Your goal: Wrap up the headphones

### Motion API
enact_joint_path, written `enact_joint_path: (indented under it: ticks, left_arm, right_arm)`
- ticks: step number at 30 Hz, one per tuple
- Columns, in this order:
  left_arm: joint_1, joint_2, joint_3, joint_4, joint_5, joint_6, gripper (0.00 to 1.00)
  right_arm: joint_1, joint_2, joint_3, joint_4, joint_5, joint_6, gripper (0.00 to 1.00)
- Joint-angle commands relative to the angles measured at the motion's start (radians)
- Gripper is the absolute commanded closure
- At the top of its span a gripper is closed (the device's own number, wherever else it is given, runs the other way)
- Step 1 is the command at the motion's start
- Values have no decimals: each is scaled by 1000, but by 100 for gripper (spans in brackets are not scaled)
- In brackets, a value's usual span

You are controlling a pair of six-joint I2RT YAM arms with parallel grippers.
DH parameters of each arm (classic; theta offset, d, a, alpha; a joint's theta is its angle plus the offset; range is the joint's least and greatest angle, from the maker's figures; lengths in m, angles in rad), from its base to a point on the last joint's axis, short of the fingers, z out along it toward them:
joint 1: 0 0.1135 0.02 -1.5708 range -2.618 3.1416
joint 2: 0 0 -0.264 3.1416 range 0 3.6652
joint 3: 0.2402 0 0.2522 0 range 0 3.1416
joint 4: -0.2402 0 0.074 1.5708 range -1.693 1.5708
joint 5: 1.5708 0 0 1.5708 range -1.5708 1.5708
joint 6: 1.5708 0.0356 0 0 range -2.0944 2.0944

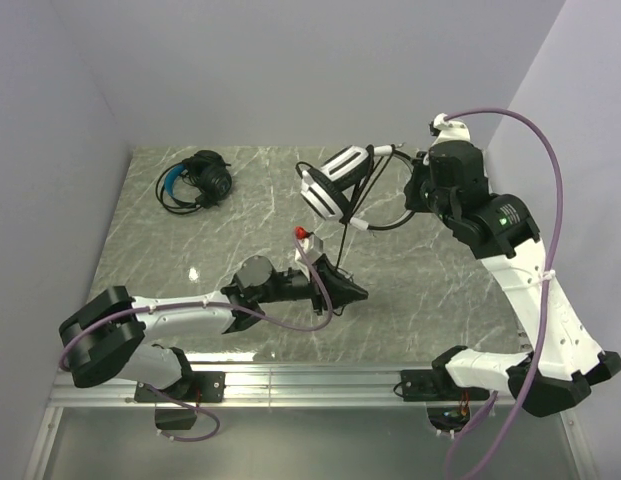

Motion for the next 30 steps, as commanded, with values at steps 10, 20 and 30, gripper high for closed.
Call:
enact_joint_path:
  ticks: [10,20,30]
  left_arm:
    - [-75,-145,44,-381,-139,13,92]
    - [-49,-363,79,-692,-199,50,91]
    - [97,-390,286,-967,-163,125,90]
  right_arm:
    - [-14,8,-164,177,313,13,100]
    - [-12,36,-320,240,373,-20,100]
    - [38,65,-476,260,408,0,100]
